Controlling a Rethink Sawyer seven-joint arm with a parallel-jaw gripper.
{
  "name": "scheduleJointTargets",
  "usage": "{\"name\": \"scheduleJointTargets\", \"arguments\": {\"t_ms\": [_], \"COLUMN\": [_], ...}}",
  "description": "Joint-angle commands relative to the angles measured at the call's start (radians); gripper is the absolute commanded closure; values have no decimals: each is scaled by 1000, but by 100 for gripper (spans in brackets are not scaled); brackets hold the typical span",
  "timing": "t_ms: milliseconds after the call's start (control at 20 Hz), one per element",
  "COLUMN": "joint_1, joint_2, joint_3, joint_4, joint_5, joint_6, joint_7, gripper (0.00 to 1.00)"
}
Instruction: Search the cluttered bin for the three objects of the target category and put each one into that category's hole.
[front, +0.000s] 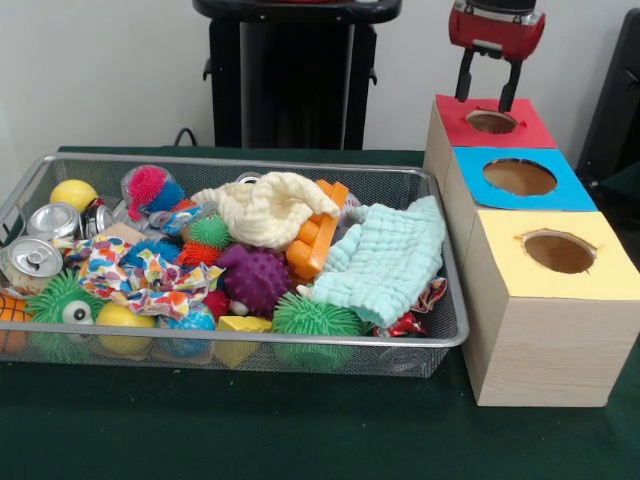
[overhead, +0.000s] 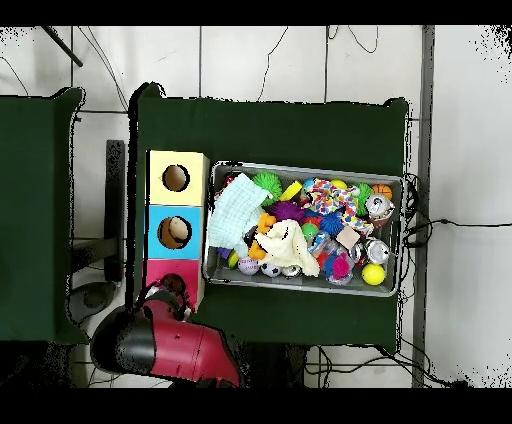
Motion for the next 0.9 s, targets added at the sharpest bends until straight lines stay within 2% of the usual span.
{"name": "scheduleJointTargets", "arguments": {"t_ms": [50, 250, 500, 650, 900], "joint_1": [-10, -20, -93, -113, -104], "joint_2": [-7, -7, 16, 41, 76], "joint_3": [29, 18, 63, 59, 30], "joint_4": [-127, -146, -122, -139, -203], "joint_5": [-20, -47, -76, -113, -147], "joint_6": [159, 170, 88, 59, 70], "joint_7": [111, 80, 29, 13, 35], "gripper": [0, 0, 0, 0, 0]}}
